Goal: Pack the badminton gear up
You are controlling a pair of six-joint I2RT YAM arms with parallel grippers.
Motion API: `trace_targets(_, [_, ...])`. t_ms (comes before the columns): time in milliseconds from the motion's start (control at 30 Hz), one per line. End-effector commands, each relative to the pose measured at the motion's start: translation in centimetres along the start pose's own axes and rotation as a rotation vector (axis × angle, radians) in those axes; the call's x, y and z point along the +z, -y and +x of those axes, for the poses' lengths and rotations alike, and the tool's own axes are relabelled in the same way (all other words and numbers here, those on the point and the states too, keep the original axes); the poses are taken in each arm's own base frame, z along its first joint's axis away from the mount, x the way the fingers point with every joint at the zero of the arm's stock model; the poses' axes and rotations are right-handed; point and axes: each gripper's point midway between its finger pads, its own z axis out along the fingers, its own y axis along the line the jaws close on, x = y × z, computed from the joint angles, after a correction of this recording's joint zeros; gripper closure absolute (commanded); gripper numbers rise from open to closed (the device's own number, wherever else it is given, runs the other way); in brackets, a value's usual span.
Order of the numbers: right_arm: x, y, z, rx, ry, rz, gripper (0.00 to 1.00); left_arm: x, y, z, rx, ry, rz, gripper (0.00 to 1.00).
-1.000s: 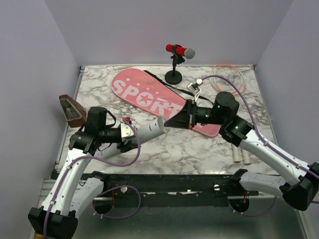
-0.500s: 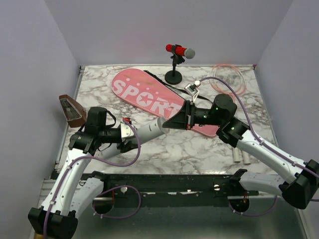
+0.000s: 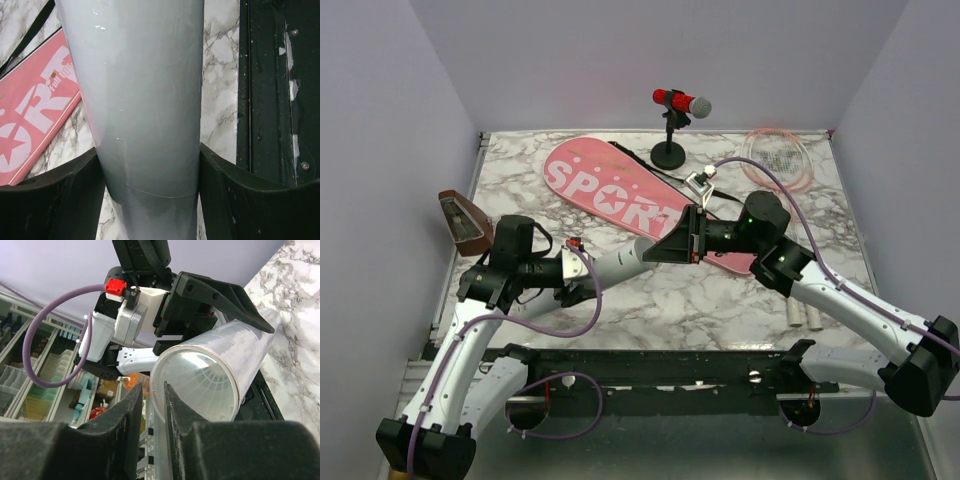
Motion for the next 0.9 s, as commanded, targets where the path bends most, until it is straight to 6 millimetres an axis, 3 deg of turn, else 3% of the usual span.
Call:
trace_targets(0, [0.1, 0.0, 0.7, 0.001, -0.024, -0.022, 0.68, -0.5, 0.1, -2.6, 0.083, 0.067, 0.016, 0.63])
trace_targets(500, [0.1, -0.5, -0.5, -0.024, 0.033, -0.018, 0.70, -0.6, 1.4, -3.6, 0.035, 0.115, 0.053, 0.63])
trace_targets(867, [0.4, -1.0, -0.7, 0.016, 0.090, -0.118, 0.78, -1.0, 2.0, -6.6, -0.080, 0.212, 0.093, 0.63])
